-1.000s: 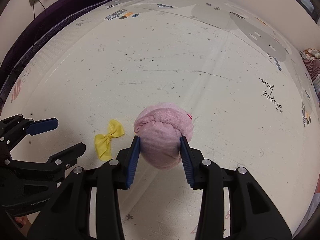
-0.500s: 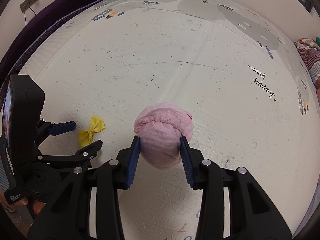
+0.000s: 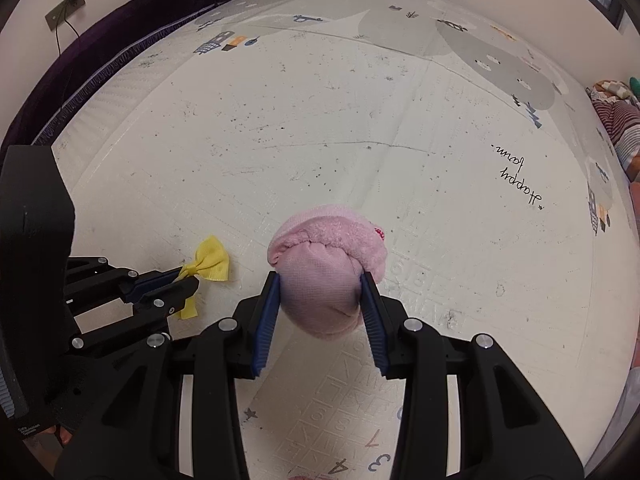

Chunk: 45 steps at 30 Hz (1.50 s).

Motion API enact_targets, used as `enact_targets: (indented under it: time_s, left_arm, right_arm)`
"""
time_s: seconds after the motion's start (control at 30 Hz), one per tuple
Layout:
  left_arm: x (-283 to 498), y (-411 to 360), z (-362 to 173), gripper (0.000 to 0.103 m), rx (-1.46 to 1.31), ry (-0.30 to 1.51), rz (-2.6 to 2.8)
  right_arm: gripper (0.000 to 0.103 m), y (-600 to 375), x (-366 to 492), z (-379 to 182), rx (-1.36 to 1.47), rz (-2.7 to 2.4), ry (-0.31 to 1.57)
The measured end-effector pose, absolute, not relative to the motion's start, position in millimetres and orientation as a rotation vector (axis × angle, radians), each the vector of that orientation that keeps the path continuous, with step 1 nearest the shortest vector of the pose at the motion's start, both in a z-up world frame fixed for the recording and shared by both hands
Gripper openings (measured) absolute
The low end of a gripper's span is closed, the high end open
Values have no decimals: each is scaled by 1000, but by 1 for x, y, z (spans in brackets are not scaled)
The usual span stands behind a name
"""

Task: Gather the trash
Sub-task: 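Grasp the yellow bow with the left tool while the right tool holds the sock ball, then carry the yellow bow and pink sock ball in both tools to the grey bin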

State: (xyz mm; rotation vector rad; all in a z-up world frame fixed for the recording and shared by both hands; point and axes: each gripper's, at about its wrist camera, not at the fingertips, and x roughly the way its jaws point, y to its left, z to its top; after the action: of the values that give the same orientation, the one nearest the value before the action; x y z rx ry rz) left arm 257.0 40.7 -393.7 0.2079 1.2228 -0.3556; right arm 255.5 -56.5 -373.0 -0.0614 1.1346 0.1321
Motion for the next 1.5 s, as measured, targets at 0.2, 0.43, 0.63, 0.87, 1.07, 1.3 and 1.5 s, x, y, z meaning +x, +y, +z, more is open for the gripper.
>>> enact_targets:
  time_s: [0.2,0.43,0.63,0.87,1.07,1.3,1.5]
  left_arm:
    - [240,49,-336,7,216,1177,-355]
    - [224,47,-261,7,218,1132,-363]
    - [200,32,-193,7,254,1073,-400]
    - [161,-13,-132,7,310,991,-463]
    - [111,-70,-89,7,356,924,-522]
    - [34,-163,-54,8,363,893,-654]
    - [-39,-264,-39,8,414,855,-832]
  right_arm:
    - [38,-58,239,-328,-43,116,1116]
    - [38,-80,203,-256,24,70,1098]
    - [38,-107,155,-189,33,26,1058]
    - [38,-160,91,-126,59,-49,998]
    - [38,-218,18,-86,89,-106,939]
    - [38,-313,-92,-56,144,-231,900]
    - [38,-408,-197,-43,214,-411,881]
